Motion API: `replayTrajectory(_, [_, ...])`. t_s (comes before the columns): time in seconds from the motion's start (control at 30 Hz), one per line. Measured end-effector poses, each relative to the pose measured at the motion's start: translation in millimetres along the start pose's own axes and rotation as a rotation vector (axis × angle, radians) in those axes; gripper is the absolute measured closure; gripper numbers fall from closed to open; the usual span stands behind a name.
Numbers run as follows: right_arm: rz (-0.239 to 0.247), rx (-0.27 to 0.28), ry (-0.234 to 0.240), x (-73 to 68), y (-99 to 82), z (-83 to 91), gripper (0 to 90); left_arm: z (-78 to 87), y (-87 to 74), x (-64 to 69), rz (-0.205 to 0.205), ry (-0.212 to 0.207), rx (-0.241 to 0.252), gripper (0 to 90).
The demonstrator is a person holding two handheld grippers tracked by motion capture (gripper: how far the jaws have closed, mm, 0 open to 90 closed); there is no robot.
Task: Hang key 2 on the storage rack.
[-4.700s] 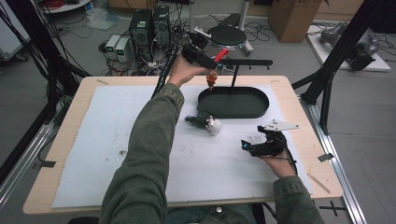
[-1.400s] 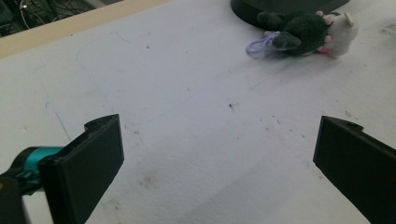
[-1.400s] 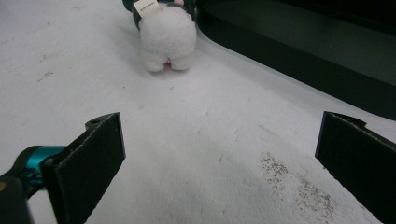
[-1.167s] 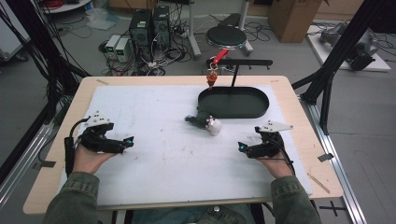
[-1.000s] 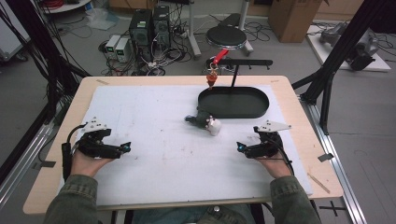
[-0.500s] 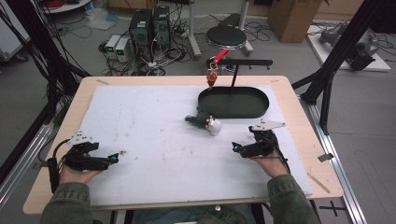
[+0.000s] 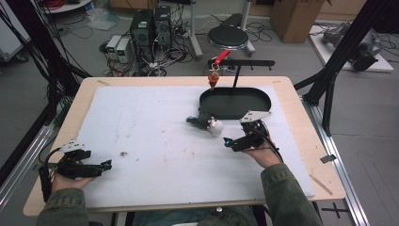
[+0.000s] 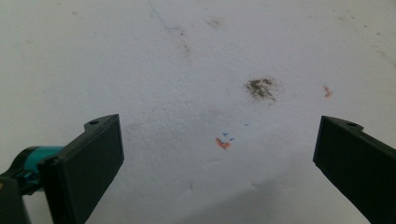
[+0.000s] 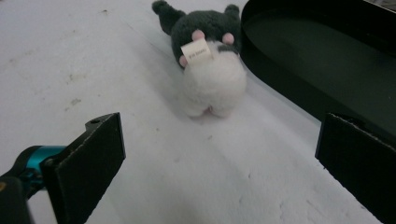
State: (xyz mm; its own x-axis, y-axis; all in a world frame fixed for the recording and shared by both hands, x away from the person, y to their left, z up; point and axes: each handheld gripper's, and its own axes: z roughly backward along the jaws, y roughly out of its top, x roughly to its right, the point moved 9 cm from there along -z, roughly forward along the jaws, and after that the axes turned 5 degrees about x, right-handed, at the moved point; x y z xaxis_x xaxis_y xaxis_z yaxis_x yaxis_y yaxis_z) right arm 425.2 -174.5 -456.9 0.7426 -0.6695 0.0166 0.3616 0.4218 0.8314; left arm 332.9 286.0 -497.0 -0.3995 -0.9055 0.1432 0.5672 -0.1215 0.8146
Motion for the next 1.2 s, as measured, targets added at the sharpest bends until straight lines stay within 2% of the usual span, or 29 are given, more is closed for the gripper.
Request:
replayTrajectory(0.13, [0.006, -0.014, 0.009, -2.1, 9.9, -8.2, 0.5, 2.2, -2.2, -3.4, 0.007, 0.002, 0.001, 2.2])
replayTrajectory(0.27, [0.019, -0.051, 0.023, -5.4, 15.8, -19.7, 0.5, 3.5, -1.0, -2.7, 0.006, -0.001, 0.009, 2.2])
replayTrajectory(0.33, [0.046, -0.074, 0.033, -7.8, 19.5, -25.6, 0.5, 2.6, -0.1, -1.4, 0.011, -0.002, 0.014, 2.2])
replayTrajectory(0.43, [0.038, -0.087, 0.045, -10.6, 24.7, -32.6, 0.5, -1.1, 0.4, 2.2, 0.008, -0.012, 0.005, 2.2])
replayTrajectory(0.57, [0.065, -0.129, 0.044, -10.8, 27.9, -43.7, 0.5, -3.1, 4.1, 6.2, -0.001, -0.018, 0.012, 2.2])
replayTrajectory(0.7, [0.035, -0.162, 0.052, -10.4, 31.3, -52.2, 0.5, -3.9, 4.7, 6.7, -0.003, -0.031, 0.016, 2.2])
replayTrajectory(0.77, [0.031, -0.175, 0.071, -12.9, 33.0, -57.5, 0.5, -7.1, 1.6, 7.2, -0.009, -0.043, -0.003, 2.2])
replayTrajectory(0.8, [0.024, -0.197, 0.082, -15.4, 32.0, -59.2, 0.5, -8.4, 0.2, 7.0, -0.015, -0.044, -0.013, 2.2])
replayTrajectory(0.9, [0.083, -0.272, 0.085, -14.1, 26.9, -66.8, 0.6, -8.6, 0.9, 7.5, -0.016, -0.048, -0.010, 2.2])
replayTrajectory(1.07, [0.078, -0.334, 0.111, -17.5, 20.6, -78.3, 3.5, -8.2, 1.0, 7.5, -0.016, -0.053, -0.008, 2.2])
replayTrajectory(1.2, [0.116, -0.386, 0.081, -15.4, 11.9, -88.0, 4.5, -7.4, 1.7, 8.1, -0.019, -0.054, -0.002, 2.2])
